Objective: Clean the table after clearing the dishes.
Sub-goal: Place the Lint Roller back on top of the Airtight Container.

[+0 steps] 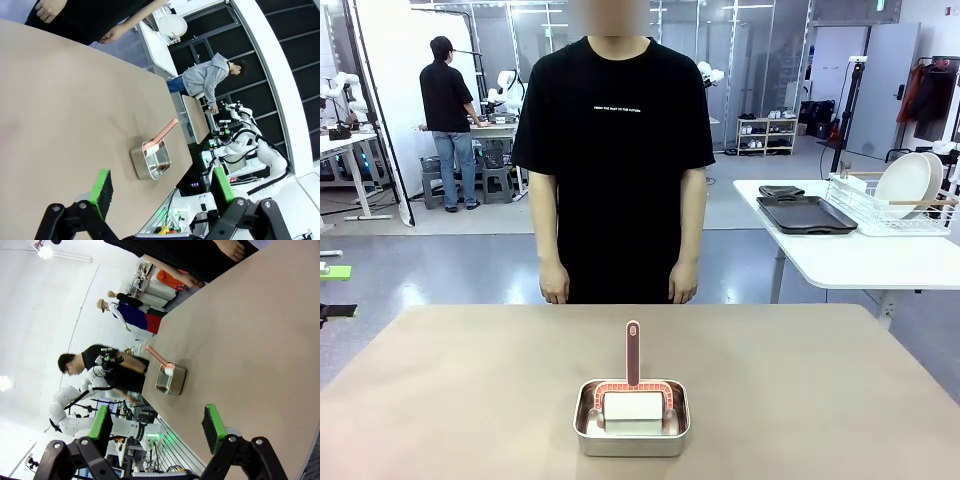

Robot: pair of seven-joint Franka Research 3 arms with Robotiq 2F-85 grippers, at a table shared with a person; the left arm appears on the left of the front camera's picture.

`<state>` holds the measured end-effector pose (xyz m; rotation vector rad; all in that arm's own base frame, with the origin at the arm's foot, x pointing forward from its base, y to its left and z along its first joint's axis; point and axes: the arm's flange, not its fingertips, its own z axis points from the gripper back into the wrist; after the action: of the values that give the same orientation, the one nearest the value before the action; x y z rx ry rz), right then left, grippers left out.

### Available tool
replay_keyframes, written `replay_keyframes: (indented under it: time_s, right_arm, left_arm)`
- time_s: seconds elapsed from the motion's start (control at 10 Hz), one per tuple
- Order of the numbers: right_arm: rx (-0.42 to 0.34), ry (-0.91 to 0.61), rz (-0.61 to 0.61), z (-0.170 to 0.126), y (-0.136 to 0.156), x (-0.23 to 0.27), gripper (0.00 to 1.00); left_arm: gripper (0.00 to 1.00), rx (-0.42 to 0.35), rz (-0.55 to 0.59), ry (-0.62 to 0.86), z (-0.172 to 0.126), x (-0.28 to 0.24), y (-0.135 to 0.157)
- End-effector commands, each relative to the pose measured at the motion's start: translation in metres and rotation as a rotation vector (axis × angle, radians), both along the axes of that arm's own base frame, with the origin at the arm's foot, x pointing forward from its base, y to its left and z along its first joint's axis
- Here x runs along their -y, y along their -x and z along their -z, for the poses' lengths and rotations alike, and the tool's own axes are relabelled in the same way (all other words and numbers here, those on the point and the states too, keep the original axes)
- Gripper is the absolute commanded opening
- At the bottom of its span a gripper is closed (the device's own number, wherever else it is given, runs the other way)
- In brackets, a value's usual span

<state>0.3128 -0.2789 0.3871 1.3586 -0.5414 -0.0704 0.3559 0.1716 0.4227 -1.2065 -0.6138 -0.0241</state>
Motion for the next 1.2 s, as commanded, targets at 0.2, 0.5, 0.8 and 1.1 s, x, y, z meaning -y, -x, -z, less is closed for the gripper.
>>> replay_keyframes:
  time_s: [0.2, 0.5, 0.8, 1.1]
  right_arm:
    - [0.007, -0.006, 0.003, -0.0020, 0.0032, -0.0026, 0.93]
    - [0.007, -0.006, 0.003, -0.0020, 0.0032, -0.0026, 0.93]
    - [0.007, -0.006, 0.003, -0.0020, 0.0032, -0.0026, 0.93]
    - [0.007, -0.006, 0.003, -0.0020, 0.0032, -0.0026, 0.93]
  left_arm:
    - [1.00, 0.004, 0.000, 0.000, -0.0006, 0.0001, 0.0038]
    - [1.00, 0.004, 0.000, 0.000, -0.0006, 0.0001, 0.0038]
    - [1.00, 0.004, 0.000, 0.000, -0.0006, 0.0001, 0.0038]
    - [1.00, 0.004, 0.000, 0.000, -0.0006, 0.0001, 0.0038]
